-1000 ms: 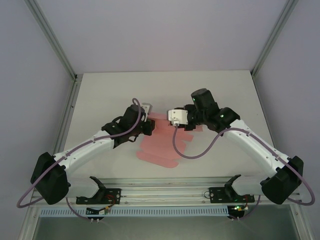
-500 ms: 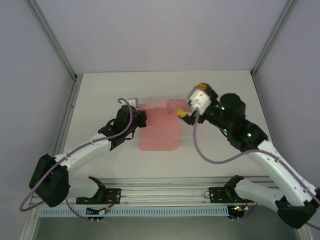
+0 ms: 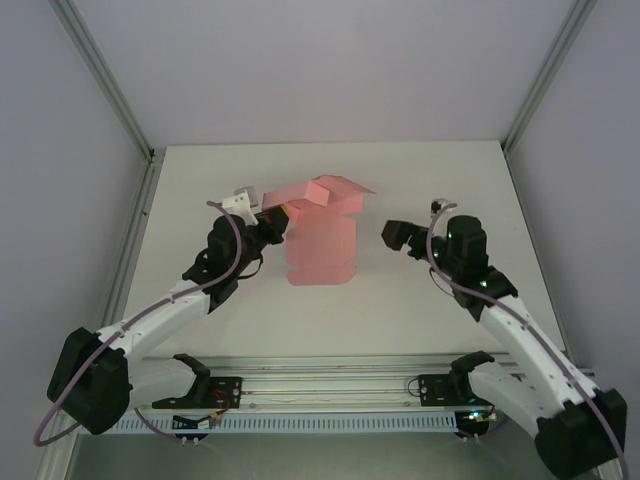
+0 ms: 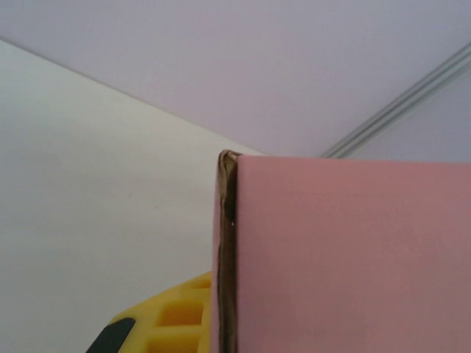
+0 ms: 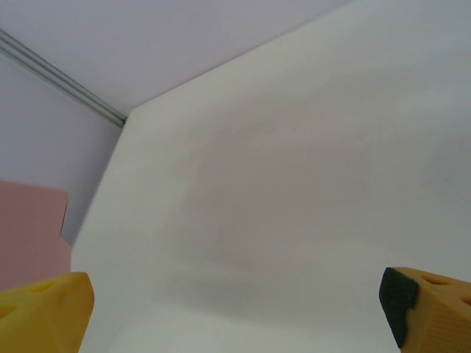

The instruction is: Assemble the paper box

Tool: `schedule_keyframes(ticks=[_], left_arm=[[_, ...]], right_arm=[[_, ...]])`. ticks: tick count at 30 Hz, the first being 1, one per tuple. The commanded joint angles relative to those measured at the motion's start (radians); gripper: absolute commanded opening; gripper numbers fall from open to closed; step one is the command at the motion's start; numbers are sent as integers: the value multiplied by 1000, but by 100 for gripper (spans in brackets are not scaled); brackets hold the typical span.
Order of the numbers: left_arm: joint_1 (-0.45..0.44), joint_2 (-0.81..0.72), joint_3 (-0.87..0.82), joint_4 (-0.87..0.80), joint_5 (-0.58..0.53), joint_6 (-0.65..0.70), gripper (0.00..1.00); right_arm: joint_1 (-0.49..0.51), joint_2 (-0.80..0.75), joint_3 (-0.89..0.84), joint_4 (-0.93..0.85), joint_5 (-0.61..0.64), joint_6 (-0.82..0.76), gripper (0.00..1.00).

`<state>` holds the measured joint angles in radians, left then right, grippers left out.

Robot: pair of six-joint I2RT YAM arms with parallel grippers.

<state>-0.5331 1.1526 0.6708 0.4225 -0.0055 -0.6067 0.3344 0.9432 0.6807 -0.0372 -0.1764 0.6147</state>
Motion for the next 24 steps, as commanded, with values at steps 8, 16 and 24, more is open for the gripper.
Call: schedule_keyframes(ticks=[8,16,24], left_arm=[[5,-18,-13,81,49,-15,0],[5,14,-11,94,49,-25,0],[5,12,-11,71,-4,-21,0]], right_arm=[[-12,224,95,547,-472,257,97],[25,297,101,638,-537,268,91],[71,309,81,629,-548,234,89]])
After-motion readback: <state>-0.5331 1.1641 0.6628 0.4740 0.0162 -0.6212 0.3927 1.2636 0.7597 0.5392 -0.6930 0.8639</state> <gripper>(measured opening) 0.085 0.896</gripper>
